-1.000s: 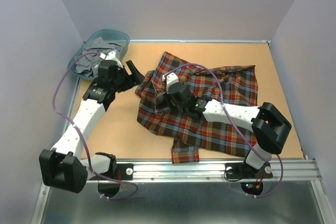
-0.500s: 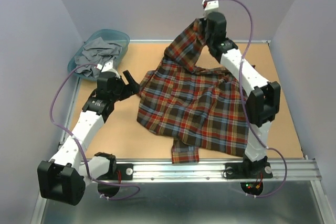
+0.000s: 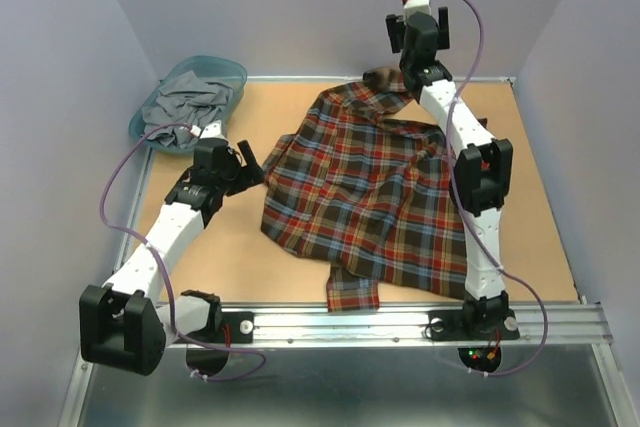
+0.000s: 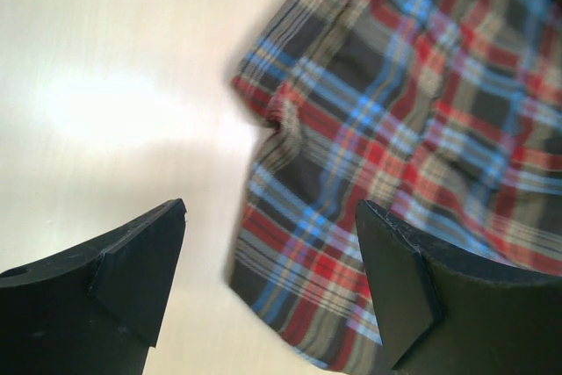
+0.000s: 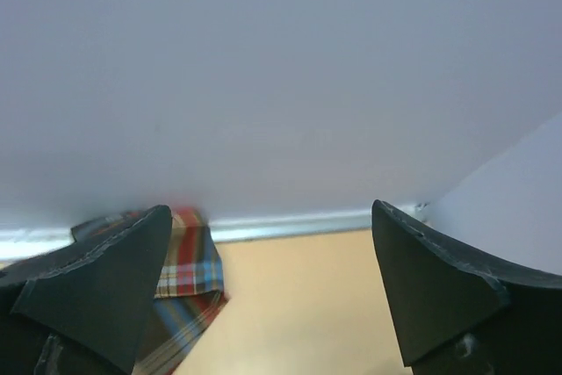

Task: Fold and stack the long sleeve shirts
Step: Flatten the shirt out

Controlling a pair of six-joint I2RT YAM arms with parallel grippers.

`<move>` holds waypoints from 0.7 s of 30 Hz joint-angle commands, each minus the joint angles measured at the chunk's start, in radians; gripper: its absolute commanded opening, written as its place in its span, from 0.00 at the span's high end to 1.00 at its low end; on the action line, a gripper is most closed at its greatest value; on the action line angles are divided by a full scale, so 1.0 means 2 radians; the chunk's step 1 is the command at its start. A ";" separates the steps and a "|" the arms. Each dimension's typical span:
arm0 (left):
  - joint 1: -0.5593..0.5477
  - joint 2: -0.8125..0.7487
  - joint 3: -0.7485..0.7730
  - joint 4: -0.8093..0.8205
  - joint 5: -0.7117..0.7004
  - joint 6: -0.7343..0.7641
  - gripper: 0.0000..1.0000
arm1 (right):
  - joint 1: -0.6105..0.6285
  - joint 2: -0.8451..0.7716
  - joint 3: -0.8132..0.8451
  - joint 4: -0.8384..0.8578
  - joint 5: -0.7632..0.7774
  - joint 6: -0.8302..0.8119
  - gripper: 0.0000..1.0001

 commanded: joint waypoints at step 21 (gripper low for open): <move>0.000 0.192 0.040 0.072 0.039 0.021 0.15 | -0.133 -0.298 -0.472 -0.200 -0.174 0.377 0.34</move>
